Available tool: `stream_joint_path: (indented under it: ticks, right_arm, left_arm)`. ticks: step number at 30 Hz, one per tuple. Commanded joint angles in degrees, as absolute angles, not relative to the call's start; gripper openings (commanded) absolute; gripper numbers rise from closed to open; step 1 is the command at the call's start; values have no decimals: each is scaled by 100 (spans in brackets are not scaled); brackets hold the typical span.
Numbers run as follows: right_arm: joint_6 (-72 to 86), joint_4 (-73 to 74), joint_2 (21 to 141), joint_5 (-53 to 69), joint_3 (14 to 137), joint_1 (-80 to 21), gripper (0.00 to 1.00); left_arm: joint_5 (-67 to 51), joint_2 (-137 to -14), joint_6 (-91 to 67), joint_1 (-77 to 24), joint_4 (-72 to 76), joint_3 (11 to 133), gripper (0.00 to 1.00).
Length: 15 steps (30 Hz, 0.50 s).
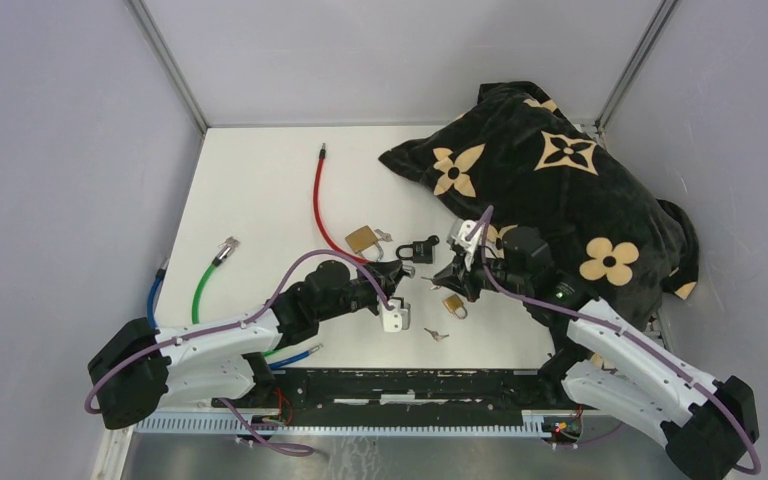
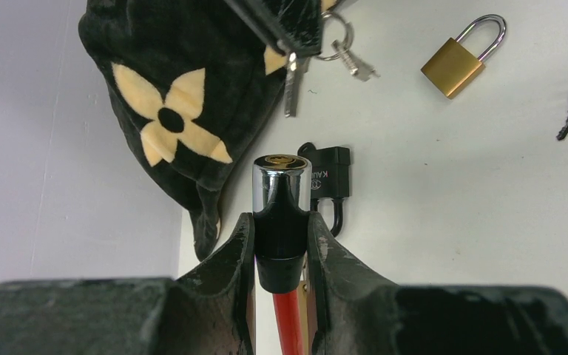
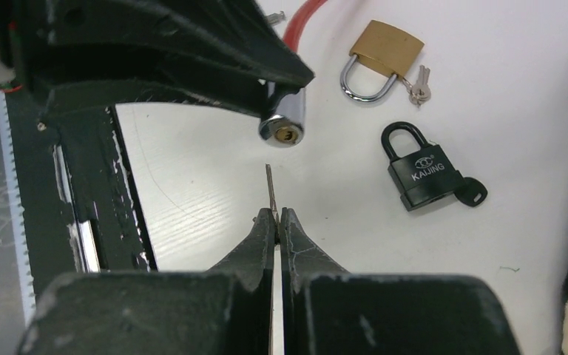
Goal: Lock with the key
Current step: Adjust the key.
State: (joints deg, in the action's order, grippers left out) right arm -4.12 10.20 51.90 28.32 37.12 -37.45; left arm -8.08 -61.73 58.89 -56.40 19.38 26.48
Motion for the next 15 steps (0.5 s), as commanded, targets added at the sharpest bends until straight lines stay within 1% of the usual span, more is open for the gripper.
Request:
stream_joint_path:
  ticks: [1,5,8,12,13,15]
  right_arm:
    - [-1155,221,4593,3454,3279,-3787,0]
    - [-1747,97,4355,3944,3148,-3783,0]
    - [-1986,434,4439,4154,3385,-3779,0]
    - [-1850,858,4667,4702,3697,-3760,0]
    - [-1695,957,4787,4775,3818,-3750,0]
    - [-1459,1361,5129,4794,4157,-3707,0]
  left_arm:
    - [-941,-6109,5573,-5689,2248,2861,2]
    - [-1116,-6025,5335,-5682,2179,2851,2]
    - [-1157,-5998,5178,-5671,1941,2843,2]
    - [-1273,-5967,4879,-5628,1579,2809,2]
    - [-1308,-5948,4808,-5619,1534,2793,4]
    - [-1345,-5890,4748,-5601,1553,2742,23]
